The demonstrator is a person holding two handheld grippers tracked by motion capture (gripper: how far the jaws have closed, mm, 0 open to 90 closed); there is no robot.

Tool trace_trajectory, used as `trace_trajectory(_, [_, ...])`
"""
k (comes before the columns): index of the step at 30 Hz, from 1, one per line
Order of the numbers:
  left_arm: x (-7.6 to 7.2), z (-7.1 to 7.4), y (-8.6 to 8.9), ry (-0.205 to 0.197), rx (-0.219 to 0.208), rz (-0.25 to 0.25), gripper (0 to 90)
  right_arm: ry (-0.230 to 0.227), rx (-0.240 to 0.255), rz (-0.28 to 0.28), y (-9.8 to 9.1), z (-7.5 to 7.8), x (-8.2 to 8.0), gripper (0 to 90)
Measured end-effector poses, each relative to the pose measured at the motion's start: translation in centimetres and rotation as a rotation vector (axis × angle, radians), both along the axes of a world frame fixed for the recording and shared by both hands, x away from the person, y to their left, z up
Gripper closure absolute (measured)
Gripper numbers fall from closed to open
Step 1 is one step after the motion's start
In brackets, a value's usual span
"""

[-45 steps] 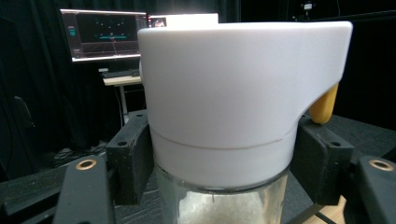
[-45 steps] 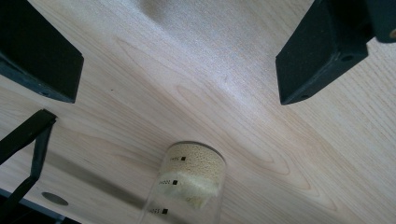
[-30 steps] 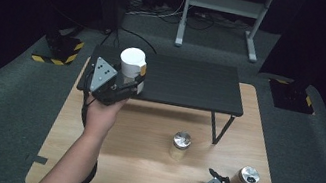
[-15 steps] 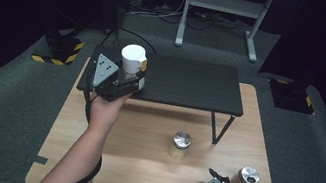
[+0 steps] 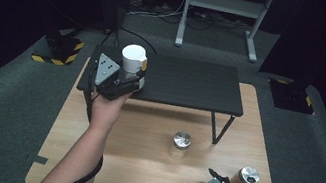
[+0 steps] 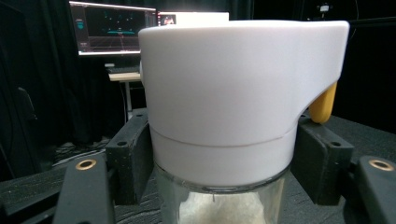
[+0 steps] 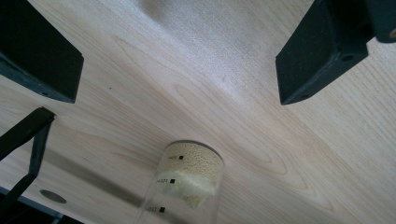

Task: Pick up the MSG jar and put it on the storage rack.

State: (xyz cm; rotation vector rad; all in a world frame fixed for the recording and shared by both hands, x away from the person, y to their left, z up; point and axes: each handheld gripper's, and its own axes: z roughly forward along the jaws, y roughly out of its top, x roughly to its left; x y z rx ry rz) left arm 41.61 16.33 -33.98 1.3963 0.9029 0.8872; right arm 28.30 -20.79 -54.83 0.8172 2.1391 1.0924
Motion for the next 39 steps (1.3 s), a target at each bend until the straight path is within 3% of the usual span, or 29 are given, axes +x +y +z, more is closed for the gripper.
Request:
trace_trajectory(20, [0.15,-0.36,0.03,-0.012,0.006,-0.005,30.4,-0.001,-0.004,0.004,0.03,-0.01,0.00,0.0])
trace_trajectory(24, [0.02,-0.41,-0.15,-0.021,0.029,-0.004,30.2,-0.002,-0.005,0.004,0.05,-0.02,-0.03,0.0])
trace_trajectory(39, [0.31,-0.39,-0.15,0.000,0.008,-0.019,26.8,-0.002,-0.005,0.006,0.04,-0.01,0.00,0.0])
